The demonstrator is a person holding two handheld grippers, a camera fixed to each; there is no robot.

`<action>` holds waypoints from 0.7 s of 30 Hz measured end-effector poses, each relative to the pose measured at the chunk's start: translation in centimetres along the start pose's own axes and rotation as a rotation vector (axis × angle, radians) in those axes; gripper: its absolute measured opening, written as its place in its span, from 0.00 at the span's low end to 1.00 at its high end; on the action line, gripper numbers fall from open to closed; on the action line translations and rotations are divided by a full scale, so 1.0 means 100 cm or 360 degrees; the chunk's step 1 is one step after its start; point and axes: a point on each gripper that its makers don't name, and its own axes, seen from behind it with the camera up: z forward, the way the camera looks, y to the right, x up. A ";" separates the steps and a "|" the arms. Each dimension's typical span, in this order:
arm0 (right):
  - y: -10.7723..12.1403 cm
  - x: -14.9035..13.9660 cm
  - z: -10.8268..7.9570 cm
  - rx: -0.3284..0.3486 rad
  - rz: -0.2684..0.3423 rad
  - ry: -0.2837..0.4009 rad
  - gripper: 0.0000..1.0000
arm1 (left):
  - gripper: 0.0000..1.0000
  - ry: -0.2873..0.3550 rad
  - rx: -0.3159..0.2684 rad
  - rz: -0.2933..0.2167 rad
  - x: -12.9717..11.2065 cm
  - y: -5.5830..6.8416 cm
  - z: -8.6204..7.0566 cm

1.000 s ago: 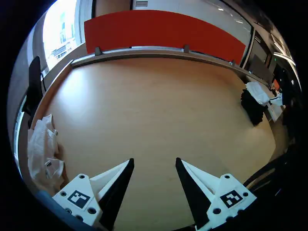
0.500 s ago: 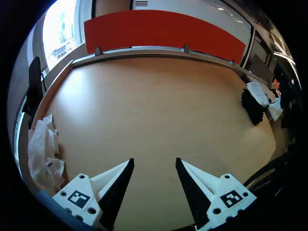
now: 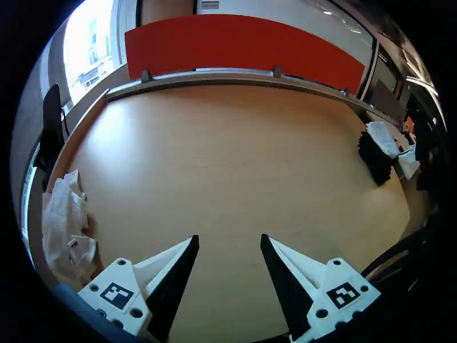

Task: Fold towel

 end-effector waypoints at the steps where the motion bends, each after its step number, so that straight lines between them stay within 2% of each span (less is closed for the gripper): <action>1: 0.000 0.001 -0.001 0.0000 0.0000 0.0005 0.07 | 0.79 0.0001 0.0000 -0.0001 0.000 0.000 0.000; 5: -0.003 0.003 -0.004 0.0012 -0.0001 0.0029 0.13 | 0.79 0.0003 -0.0001 -0.0004 0.001 0.000 0.000; 8: -0.003 0.005 -0.007 0.0012 -0.0009 0.0046 0.24 | 0.79 0.0004 -0.0004 -0.0008 0.001 0.000 0.000; 14: -0.001 0.007 -0.011 -0.0014 -0.0037 0.0068 0.63 | 0.79 0.0007 -0.0011 -0.0006 0.002 0.003 0.001; 21: -0.004 0.012 -0.014 -0.0002 -0.0020 0.0101 0.77 | 0.79 0.0010 -0.0016 -0.0008 0.003 0.004 0.001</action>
